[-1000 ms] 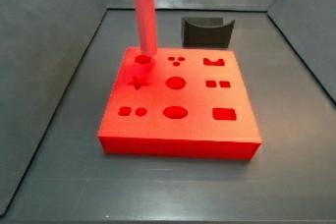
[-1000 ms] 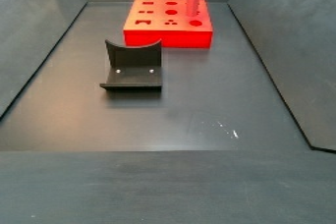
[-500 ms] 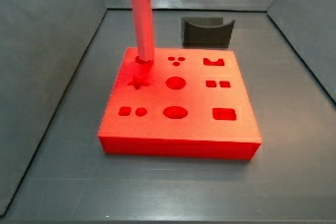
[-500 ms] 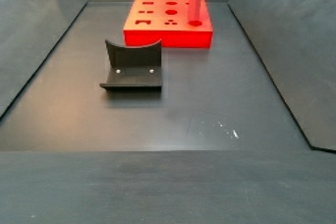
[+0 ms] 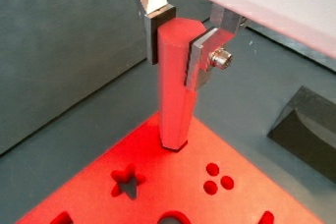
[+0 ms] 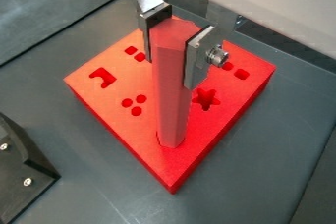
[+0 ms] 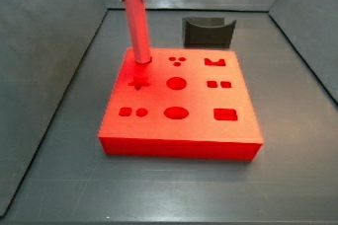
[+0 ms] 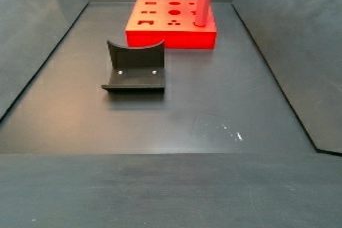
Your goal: Insert the hexagon object.
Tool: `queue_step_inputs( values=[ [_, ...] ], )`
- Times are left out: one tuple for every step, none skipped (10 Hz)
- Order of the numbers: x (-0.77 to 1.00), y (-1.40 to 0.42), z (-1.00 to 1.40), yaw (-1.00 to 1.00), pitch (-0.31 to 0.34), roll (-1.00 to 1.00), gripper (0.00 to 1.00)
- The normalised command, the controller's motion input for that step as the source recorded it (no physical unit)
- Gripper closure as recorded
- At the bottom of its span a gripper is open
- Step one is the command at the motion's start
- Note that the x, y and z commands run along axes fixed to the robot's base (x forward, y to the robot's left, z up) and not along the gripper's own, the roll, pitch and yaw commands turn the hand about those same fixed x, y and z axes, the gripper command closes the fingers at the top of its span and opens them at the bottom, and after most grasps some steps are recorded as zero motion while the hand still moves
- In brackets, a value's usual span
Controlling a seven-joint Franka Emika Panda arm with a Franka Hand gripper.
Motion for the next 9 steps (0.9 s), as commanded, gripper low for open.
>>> queue_step_inputs(
  values=[
    [-0.13, 0.00, -0.19, 0.00, -0.131, -0.12, 1.00],
    [0.00, 0.00, -0.21, 0.06, -0.089, -0.10, 1.00],
    [0.13, -0.04, -0.15, 0.05, -0.031, -0.06, 1.00],
    [0.16, -0.09, -0.11, 0.04, 0.000, -0.01, 1.00],
    [0.20, -0.10, -0.10, 0.02, 0.000, 0.00, 1.00],
    [0.22, -0.11, -0.05, 0.01, 0.001, 0.00, 1.00],
    [0.02, 0.00, -0.15, 0.00, 0.000, 0.00, 1.00],
    [-0.06, 0.00, -0.29, 0.00, 0.010, 0.03, 1.00],
    [-0.05, -0.10, -0.53, 0.00, 0.106, 0.18, 1.00]
  ],
)
